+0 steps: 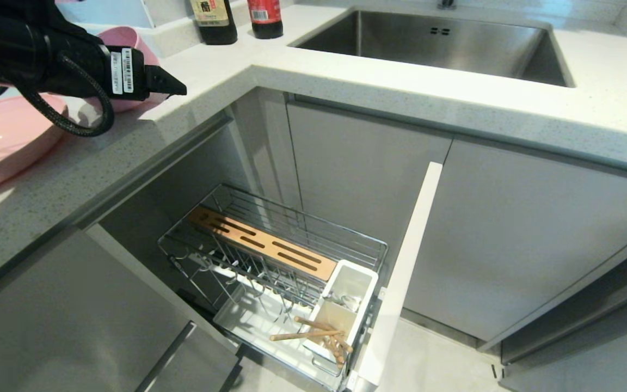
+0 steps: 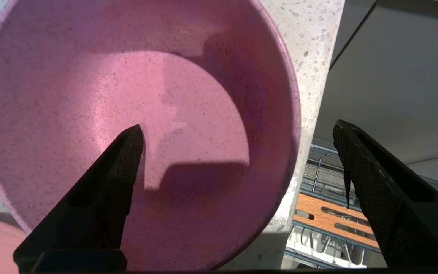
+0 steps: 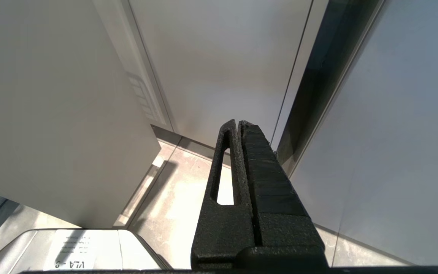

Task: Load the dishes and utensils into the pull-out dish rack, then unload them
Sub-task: Pick up the bowl and place it in the cupboard

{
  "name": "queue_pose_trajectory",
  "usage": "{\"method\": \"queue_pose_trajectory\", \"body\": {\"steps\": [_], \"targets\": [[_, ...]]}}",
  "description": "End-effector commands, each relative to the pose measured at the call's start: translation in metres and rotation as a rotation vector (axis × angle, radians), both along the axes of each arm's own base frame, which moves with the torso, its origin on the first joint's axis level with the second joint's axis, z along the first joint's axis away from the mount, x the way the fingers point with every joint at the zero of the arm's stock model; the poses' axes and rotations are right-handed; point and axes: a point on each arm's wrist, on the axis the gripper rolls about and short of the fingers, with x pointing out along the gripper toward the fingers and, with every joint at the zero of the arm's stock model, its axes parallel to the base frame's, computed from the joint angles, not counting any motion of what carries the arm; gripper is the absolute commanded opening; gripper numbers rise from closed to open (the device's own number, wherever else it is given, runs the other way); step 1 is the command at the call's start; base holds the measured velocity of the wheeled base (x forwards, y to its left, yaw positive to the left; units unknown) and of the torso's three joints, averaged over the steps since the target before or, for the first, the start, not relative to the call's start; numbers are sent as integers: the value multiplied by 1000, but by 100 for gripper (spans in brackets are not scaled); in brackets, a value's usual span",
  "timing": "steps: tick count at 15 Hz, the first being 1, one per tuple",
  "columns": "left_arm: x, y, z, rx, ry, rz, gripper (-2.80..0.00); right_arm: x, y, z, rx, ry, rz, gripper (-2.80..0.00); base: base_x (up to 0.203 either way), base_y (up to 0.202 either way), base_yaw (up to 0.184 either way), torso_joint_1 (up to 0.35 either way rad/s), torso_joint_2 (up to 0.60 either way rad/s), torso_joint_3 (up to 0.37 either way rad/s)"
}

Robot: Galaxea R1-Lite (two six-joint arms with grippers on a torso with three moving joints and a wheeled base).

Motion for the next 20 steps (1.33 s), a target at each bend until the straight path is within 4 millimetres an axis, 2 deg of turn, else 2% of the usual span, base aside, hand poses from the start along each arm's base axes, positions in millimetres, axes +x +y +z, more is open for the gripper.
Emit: {"method": "queue_pose_trajectory", "body": {"steps": [1, 9, 10, 16, 20], "targets": [[0, 0, -1, 2, 5, 1, 0, 0, 0, 0, 0, 1, 0, -280, 0, 0, 0, 0, 0, 0], [-2, 0, -1, -9, 9, 0, 0, 0, 0, 0, 0, 1, 0, -280, 0, 0, 0, 0, 0, 0], [-2, 0, -1, -12, 9, 2, -280, 0, 0, 0, 0, 1, 0, -280, 0, 0, 0, 0, 0, 0], [-3, 0, 0, -16, 8, 2, -280, 0, 0, 0, 0, 1, 0, -280, 0, 0, 0, 0, 0, 0], [-11, 1, 2, -48, 11, 1, -280, 0, 0, 0, 0, 1, 0, -280, 0, 0, 0, 0, 0, 0]]}}
